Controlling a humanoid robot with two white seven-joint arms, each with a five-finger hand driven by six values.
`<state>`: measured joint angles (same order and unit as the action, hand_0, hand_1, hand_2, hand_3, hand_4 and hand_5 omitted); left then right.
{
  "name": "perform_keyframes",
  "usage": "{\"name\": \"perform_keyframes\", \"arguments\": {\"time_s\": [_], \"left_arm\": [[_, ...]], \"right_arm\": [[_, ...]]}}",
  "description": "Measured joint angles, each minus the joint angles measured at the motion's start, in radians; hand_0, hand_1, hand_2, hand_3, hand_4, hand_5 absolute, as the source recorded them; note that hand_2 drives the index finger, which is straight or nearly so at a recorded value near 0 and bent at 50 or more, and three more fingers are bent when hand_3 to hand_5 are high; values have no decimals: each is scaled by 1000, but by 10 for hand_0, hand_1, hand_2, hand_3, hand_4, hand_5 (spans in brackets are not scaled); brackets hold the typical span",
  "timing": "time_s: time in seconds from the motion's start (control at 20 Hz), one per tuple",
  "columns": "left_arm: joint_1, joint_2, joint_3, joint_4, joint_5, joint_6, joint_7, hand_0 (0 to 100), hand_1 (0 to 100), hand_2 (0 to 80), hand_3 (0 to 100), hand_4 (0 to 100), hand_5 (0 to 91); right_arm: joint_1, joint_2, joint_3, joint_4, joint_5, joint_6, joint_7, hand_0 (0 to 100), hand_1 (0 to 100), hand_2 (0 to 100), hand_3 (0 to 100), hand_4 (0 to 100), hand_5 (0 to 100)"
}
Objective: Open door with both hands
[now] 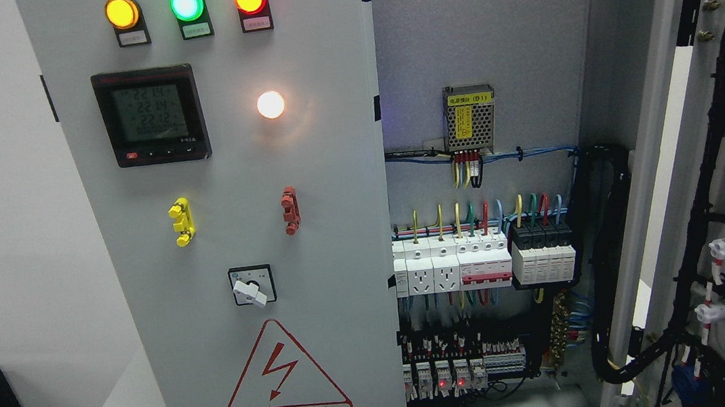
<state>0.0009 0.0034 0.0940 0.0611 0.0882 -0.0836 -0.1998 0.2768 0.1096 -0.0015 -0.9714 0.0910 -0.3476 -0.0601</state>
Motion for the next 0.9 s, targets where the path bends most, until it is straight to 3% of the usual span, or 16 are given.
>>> {"name": "perform_keyframes", "arguments": {"time_s": [0.35, 0.6, 0.9], "left_arm": [[-1, -2, -4, 0, 4, -1, 19, 0, 0, 0, 0, 0, 0], [-1, -2, -5, 0, 7, -22, 93, 0, 0, 0, 0, 0, 0], [-1, -3, -6, 0, 7, -31, 94, 0, 0, 0, 0, 0, 0]], "right_arm": [[50, 1, 39, -208, -2, -78, -5, 0, 0, 0, 0, 0, 0], [94, -1, 84, -360, -3, -87, -11, 0, 0, 0, 0, 0, 0], [111, -2, 129, -524, -1, -89, -11, 0, 0, 0, 0, 0, 0]]}}
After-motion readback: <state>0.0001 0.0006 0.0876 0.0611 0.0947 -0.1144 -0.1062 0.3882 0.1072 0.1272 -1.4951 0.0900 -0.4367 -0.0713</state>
